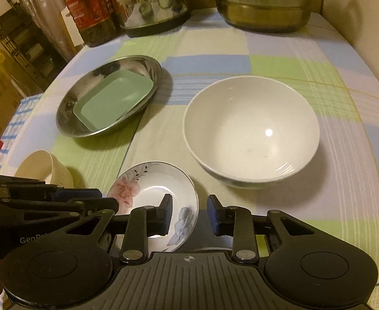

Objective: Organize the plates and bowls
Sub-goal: 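Grip the floral saucer's rim with the right gripper and lift, then carry the floral saucer with the right gripper onto the green plate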

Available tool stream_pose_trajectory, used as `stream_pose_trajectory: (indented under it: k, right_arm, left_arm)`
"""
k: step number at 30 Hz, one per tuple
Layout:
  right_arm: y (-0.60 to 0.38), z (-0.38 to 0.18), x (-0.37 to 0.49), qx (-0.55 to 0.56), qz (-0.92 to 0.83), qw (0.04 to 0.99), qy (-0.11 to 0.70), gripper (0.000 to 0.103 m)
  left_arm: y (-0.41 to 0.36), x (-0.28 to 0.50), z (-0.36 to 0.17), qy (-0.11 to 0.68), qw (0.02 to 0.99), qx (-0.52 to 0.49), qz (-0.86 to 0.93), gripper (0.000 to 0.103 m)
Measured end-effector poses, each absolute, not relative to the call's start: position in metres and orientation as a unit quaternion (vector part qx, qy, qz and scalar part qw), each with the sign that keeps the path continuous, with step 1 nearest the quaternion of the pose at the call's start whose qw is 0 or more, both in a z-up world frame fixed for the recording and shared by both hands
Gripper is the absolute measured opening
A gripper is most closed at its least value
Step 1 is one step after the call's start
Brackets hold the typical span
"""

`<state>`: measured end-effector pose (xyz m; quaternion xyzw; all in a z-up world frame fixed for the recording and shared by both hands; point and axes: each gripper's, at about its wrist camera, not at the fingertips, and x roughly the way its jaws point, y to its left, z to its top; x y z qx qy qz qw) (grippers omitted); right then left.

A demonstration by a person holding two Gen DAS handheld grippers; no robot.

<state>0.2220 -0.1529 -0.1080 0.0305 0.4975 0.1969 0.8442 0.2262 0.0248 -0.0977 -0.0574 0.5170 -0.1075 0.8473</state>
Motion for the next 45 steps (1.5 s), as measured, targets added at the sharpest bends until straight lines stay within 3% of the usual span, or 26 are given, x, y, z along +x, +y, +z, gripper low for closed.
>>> stream_pose_trajectory:
  k: [11,17,45]
  right_arm:
    - [-0.149,-0.115,0.225,0.022,0.194,0.838,0.51,0.014]
    - [-0.151,-0.115,0.225,0.026,0.185,0.841,0.508,0.006]
    - [-0.101,-0.072,0.26,0.056,0.215,0.855,0.468,0.005]
  left_arm:
    - [0.023,0.227,-0.103,0.519,0.846,-0.046,-0.111,0.008]
    - [0.023,0.226,-0.104,0.519,0.847,-0.044,-0.112,0.007]
    - [0.087,0.248,-0.062,0.468,0.878,-0.064,-0.08,0.007]
